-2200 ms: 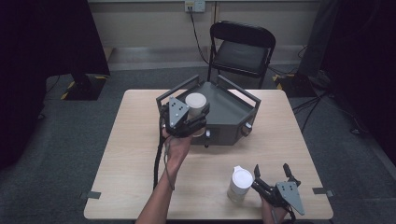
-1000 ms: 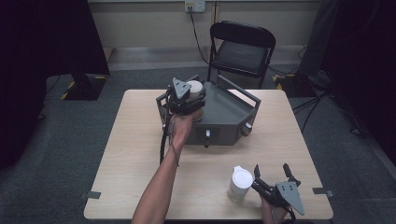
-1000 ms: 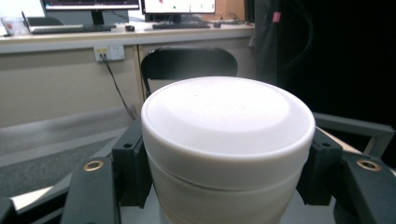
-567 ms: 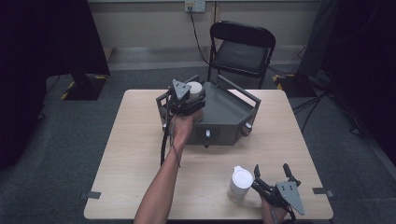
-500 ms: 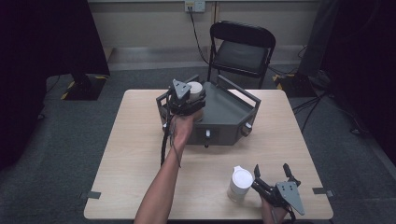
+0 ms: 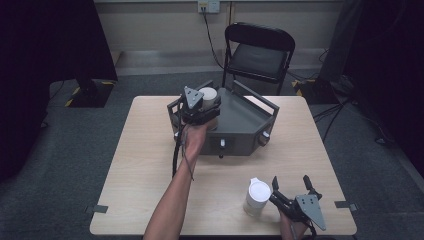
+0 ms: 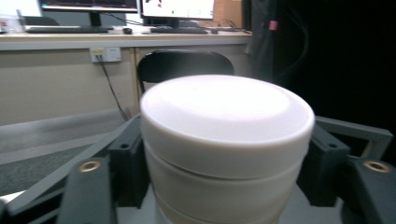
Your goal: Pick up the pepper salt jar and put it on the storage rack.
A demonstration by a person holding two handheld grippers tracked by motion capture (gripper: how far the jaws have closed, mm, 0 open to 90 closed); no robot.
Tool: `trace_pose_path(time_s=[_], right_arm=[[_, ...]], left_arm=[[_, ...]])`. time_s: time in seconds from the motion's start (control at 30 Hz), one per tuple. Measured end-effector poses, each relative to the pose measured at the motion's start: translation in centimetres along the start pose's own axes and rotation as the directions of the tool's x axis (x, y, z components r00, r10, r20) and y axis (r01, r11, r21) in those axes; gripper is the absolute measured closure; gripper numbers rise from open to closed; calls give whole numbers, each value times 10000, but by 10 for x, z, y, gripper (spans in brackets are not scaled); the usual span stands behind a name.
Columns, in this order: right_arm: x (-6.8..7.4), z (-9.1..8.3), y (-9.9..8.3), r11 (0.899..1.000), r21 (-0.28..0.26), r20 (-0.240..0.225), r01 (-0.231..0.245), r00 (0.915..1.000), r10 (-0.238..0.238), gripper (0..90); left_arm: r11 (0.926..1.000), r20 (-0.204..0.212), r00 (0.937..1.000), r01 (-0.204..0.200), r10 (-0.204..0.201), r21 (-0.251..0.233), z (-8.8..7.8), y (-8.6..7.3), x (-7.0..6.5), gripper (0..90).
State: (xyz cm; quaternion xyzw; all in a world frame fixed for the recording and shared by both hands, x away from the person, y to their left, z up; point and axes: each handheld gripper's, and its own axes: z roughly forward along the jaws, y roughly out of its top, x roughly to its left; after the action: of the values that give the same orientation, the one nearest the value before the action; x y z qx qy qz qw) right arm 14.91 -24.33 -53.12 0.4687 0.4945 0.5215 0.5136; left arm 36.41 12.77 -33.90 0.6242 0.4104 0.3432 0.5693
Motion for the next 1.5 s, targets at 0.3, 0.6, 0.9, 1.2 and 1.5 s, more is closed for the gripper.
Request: trace_pose_path(time_s=[0.3,0.6,0.9,1.2,1.5], right_arm=[[0,0,0,10000,3,1,-2,10000,2,21],[0,0,0,10000,-1,4,8,10000,-8,22],[0,0,0,10000,-27,-1,28,10000,-28,21],[0,0,0,10000,-17,2,11,10000,-11,21],[0,0,0,10000,-16,6,6,10000,-6,22]], left_arm=[[9996,107,9999,-105,108,-265,0,-4,2,47],[9969,188,9997,-134,149,-781,-12,-10,3,0],[9904,183,9998,-72,98,-1380,-34,-16,4,0],[9866,237,9993,-263,305,-1612,-46,-24,2,0],[9857,236,9997,-55,96,-1682,-58,-36,1,0]])
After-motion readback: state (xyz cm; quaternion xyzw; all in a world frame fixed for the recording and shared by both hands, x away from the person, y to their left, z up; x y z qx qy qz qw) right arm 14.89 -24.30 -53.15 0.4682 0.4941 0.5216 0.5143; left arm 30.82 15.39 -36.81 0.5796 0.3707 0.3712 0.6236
